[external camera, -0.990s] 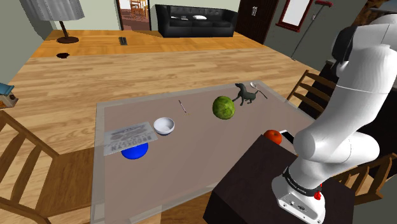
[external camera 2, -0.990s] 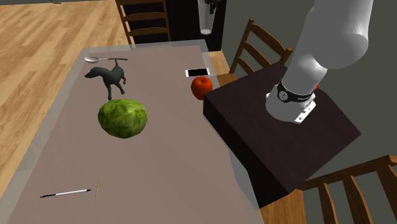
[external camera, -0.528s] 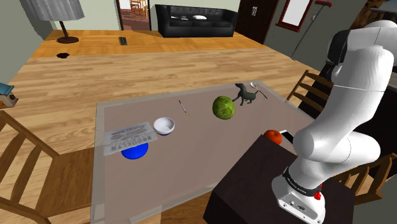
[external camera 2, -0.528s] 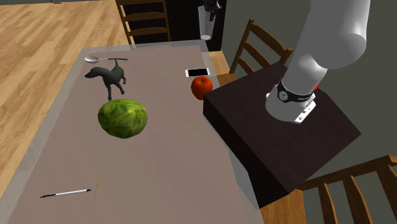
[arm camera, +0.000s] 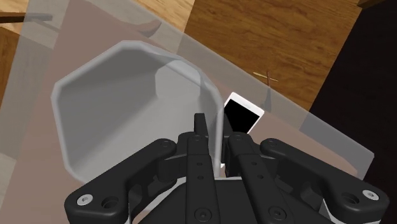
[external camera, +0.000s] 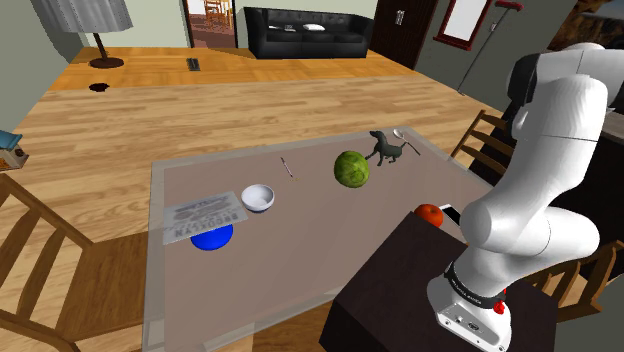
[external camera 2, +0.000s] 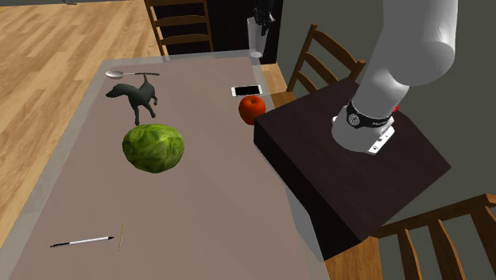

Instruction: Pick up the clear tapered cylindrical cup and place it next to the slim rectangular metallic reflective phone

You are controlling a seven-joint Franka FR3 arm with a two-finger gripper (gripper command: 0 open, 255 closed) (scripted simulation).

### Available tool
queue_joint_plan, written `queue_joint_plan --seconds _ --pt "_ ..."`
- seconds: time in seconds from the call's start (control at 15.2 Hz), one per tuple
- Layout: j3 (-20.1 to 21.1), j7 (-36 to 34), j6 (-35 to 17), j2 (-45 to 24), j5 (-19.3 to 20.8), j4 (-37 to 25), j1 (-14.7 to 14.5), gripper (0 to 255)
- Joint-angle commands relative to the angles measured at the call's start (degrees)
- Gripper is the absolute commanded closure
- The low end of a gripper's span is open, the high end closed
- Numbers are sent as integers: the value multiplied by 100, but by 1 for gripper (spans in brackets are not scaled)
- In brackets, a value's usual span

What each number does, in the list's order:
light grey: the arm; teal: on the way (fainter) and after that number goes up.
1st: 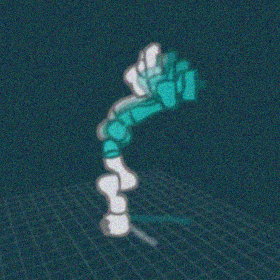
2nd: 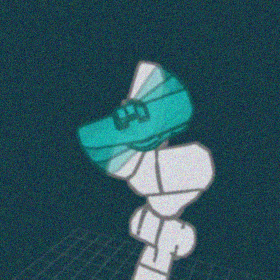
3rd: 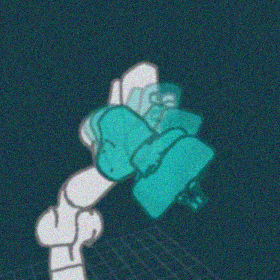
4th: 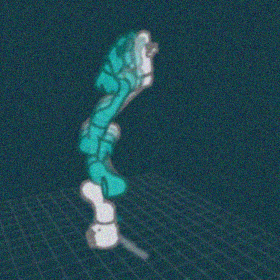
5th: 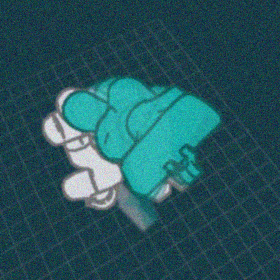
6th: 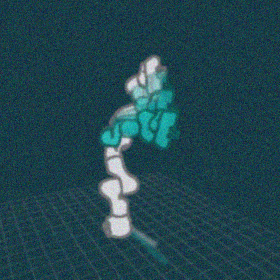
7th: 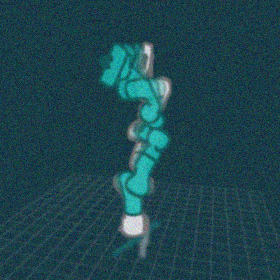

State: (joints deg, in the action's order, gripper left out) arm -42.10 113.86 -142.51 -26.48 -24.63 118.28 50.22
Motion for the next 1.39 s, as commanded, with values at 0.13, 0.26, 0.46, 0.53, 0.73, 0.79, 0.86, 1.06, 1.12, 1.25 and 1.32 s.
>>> queue_joint_plan --seconds 0.13,0.26,0.46,0.53,0.73,0.79,0.86,1.06,1.12,1.25,1.32 --pt "209 166 -214 -239 -247 -1 174 255" --pt "313 239 -314 -354 -361 -8 254 255" --pt "471 346 -461 -530 -527 -27 376 255" --pt "524 381 -509 -589 -582 -36 417 255" --pt "685 484 -651 -767 -741 -71 540 255" --pt "738 518 -697 -828 -793 -85 581 255" --pt "792 551 -744 -888 -843 -101 623 255" --pt "953 648 -880 -1071 -991 -155 747 255" --pt "1006 679 -924 -1133 -1038 -175 788 255" --pt "1151 763 -1045 -1304 -1163 -237 900 255" --pt "1152 763 -1045 -1304 -1163 -237 901 255"
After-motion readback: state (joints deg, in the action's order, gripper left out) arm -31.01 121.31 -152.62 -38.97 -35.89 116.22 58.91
